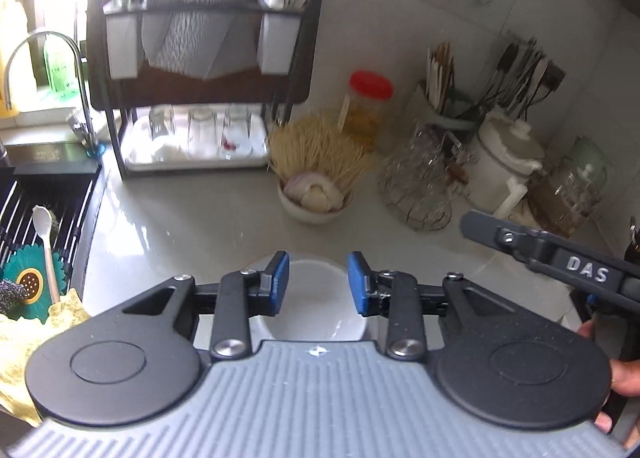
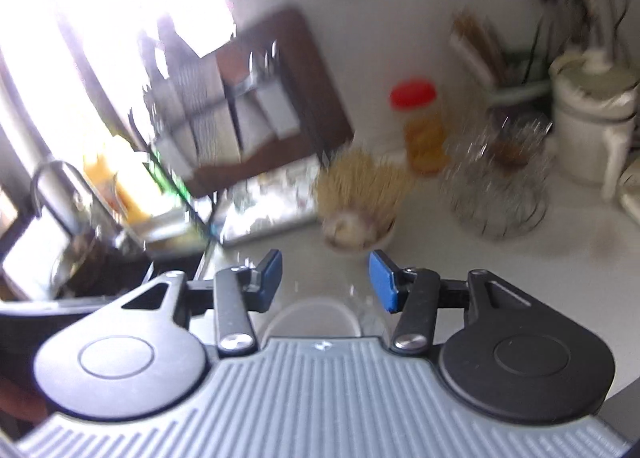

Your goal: Organize plates and bowls

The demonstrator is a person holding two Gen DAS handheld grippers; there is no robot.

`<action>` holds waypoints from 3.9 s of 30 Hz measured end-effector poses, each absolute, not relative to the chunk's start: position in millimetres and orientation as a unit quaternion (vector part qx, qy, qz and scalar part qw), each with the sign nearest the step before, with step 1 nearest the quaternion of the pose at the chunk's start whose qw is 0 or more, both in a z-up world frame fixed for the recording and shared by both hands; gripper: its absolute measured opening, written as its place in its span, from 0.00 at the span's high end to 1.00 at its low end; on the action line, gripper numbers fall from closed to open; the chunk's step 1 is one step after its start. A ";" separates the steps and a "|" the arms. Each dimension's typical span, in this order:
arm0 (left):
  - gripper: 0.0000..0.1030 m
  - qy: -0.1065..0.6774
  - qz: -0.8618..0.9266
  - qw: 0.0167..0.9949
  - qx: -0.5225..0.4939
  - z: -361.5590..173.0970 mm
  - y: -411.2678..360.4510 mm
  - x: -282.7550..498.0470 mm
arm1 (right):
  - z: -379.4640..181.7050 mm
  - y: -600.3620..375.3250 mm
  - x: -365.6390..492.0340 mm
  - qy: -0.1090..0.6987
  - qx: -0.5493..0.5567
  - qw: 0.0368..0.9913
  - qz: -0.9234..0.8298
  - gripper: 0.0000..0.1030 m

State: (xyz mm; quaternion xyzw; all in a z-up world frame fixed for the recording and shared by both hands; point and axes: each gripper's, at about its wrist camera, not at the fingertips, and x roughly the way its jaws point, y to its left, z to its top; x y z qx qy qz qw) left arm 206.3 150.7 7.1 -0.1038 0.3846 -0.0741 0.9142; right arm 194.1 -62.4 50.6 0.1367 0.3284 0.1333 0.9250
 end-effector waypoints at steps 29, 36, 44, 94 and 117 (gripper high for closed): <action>0.55 0.320 -0.032 0.943 -0.082 64.0 81.6 81.8 | 77.4 -116.2 97.2 0.334 0.120 0.920 0.169 0.49; 0.55 0.323 0.003 0.945 -0.058 60.0 72.6 61.7 | 72.5 -117.2 89.4 0.354 0.102 0.911 0.188 0.49; 0.54 0.338 0.017 0.939 -0.065 52.6 68.4 48.5 | 68.5 -121.2 81.1 0.374 0.092 0.902 0.194 0.49; 0.02 0.381 0.070 0.919 -0.068 46.7 88.5 -1.3 | 73.8 -105.6 48.5 0.376 0.068 0.905 0.185 0.00; 0.01 0.390 0.078 0.915 -0.068 41.8 88.3 -3.9 | 72.4 -108.2 45.4 0.374 0.066 0.906 0.187 0.00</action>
